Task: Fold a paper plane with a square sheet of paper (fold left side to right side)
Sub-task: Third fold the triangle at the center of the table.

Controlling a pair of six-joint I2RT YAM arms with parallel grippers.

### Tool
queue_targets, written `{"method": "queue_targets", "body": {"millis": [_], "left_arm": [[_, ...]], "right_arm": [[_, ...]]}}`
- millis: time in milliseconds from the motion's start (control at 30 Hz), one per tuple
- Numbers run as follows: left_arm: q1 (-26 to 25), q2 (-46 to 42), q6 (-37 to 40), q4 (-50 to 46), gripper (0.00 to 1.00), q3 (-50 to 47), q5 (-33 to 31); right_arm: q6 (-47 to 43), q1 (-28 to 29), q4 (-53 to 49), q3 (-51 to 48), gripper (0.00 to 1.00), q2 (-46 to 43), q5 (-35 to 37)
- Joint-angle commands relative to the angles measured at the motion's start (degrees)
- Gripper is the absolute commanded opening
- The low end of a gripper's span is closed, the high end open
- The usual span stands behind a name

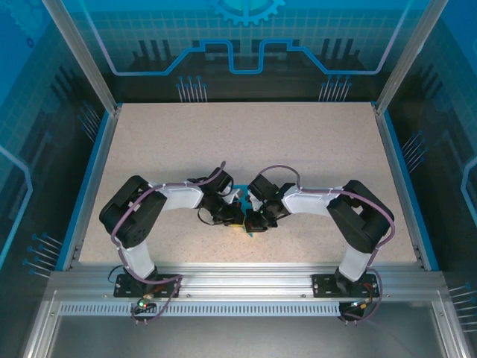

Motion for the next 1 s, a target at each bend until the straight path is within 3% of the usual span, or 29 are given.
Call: {"method": "queue_targets", "body": {"millis": [0, 500, 967], "left_arm": [[-0.37, 1.46, 2.18, -1.73, 0.04, 1.44, -2.33], [0.06, 2.78, 6.37, -6.5, 0.01, 1.79, -13.13], [7.21, 0.41, 10.18, -8.73, 0.01, 3.2, -15.46]], "right_arm": [[-0.43, 0.49, -6.69, -2.2, 0.0, 3.78, 2.49], [-0.86, 0.46, -8.19, -2.14, 0.0, 3.73, 3.02], [-0.83, 0.49, -8.27, -2.22, 0.0, 3.51, 2.65]]}}
